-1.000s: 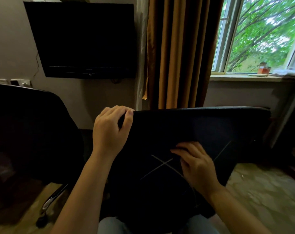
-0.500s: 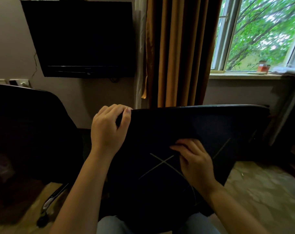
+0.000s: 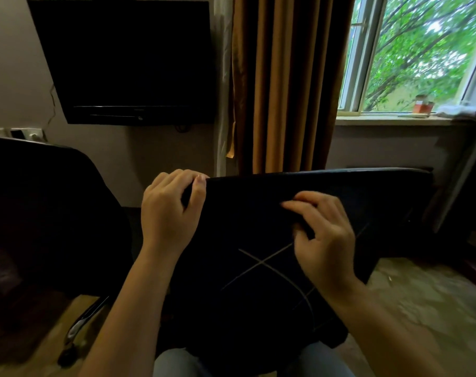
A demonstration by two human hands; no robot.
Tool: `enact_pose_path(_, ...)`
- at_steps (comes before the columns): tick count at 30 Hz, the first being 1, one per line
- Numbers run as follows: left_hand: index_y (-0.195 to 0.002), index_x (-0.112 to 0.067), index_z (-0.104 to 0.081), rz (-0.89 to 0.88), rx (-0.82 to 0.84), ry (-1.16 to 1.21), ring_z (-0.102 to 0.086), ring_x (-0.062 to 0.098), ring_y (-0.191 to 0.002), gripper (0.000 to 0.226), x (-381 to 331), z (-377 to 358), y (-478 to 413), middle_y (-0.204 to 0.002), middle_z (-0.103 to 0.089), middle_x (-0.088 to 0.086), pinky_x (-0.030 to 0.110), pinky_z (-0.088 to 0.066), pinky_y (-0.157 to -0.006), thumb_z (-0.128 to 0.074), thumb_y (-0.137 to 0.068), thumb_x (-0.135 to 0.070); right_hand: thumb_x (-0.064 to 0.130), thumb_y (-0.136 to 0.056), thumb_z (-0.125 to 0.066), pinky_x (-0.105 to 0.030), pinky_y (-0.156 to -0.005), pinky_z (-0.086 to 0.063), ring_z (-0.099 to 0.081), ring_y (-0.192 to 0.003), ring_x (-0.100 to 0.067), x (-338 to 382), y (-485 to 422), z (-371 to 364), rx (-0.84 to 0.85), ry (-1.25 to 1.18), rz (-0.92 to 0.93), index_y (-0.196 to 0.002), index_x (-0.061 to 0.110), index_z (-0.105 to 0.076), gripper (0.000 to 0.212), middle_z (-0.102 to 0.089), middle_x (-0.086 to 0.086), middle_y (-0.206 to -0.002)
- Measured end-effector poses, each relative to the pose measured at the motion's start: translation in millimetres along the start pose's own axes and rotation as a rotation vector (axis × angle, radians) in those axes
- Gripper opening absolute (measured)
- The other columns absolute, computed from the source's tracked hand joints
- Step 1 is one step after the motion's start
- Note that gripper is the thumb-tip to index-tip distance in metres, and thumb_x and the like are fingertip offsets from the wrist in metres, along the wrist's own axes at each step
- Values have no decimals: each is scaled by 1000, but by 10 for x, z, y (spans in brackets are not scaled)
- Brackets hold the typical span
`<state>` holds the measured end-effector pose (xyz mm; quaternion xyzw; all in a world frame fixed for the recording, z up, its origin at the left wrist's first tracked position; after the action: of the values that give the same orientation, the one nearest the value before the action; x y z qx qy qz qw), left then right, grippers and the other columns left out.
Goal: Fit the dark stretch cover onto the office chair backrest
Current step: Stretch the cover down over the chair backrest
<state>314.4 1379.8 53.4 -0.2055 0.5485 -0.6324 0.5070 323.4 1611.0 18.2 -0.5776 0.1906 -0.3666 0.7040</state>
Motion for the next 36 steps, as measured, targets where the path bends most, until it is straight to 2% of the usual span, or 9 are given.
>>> enact_pose_path(4, -90, -15, -68, 7, 14, 14, -41, -4, -74, 37, 2, -13, -19, -82, -54, -18, 13, -30, -66, -36, -98, -32, 1, -82, -56, -16, -87, -44, -56, -101, -18, -84, 385, -353, 161, 45, 80, -96, 10, -74, 25, -65, -2, -103)
enact_pose_path(10, -91, -17, -68, 12, 39, 36, -45, 0, -74, 37, 11, -30, 0, -81, -58, -15, 26, -34, -69, -36, -98, -33, 5, -82, -50, -20, -77, -48, -55, -99, -16, -215, 626, -432, 262, 45, 63, -94, 14, -74, 28, -62, 4, -104)
enact_pose_path(14, -91, -16, -68, 13, 35, 29, -46, 2, -75, 37, 11, -22, 1, -81, -63, -10, 27, -35, -69, -35, -98, -33, -11, -72, -69, -16, -86, -43, -56, -98, -18, -190, 368, -245, 208, -8, -41, -97, 9, -72, 32, -63, -5, -103)
enact_pose_path(20, -91, -15, -69, 16, 18, 34, -45, 1, -75, 38, 14, -18, 3, -83, -61, -12, 27, -35, -70, -36, -98, -33, -12, -75, -68, -15, -91, -42, -56, -98, -19, 36, -94, 53, -30, -41, -77, -101, 3, -71, 30, -61, -10, -103)
enact_pose_path(22, -91, -15, -68, 11, 11, 32, -44, 0, -75, 38, 22, -10, 4, -83, -57, -16, 27, -34, -70, -36, -98, -32, -8, -76, -66, -12, -92, -39, -54, -100, -17, 82, -8, -72, 8, -34, -30, -100, 4, -71, 27, -60, -10, -104)
enact_pose_path(25, -93, -16, -68, 10, 27, 39, -46, 0, -77, 38, 36, -19, -2, -84, -56, -17, 28, -36, -71, -35, -98, -34, -6, -76, -66, -18, -86, -44, -54, -101, -19, -6, 316, -358, 157, 3, 46, -98, 9, -72, 28, -61, -4, -106)
enact_pose_path(31, -93, -17, -68, -4, 44, 31, -46, 2, -78, 37, 2, -28, 8, -84, -59, -14, 29, -37, -70, -35, -98, -34, -16, -62, -74, -14, -82, -41, -55, -99, -16, -214, 624, -466, 311, 25, -9, -94, 14, -74, 44, -62, 1, -103)
enact_pose_path(34, -93, -16, -68, 5, 44, 37, -46, 1, -77, 38, 7, -18, 21, -84, -64, -8, 28, -36, -69, -35, -98, -34, -15, -64, -74, -9, -85, -39, -55, -96, -15, -144, 415, -308, 240, -17, -81, -95, 12, -73, 42, -63, -3, -100)
enact_pose_path(36, -93, -16, -68, 7, 46, 35, -45, 1, -77, 37, 4, -21, 24, -84, -65, -7, 27, -36, -69, -35, -98, -34, -14, -68, -71, -12, -89, -40, -57, -96, -18, -39, 174, -128, 127, -59, -99, -98, 8, -72, 37, -62, -6, -101)
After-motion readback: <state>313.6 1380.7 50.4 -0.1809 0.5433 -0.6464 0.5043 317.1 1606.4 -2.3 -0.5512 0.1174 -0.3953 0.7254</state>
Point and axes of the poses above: each hand's wrist, its own y-axis away from the middle knuckle, its own z-axis out of the back of the hand, x = y × z, the point moved 8 cm from there along -y, towards the middle knuckle
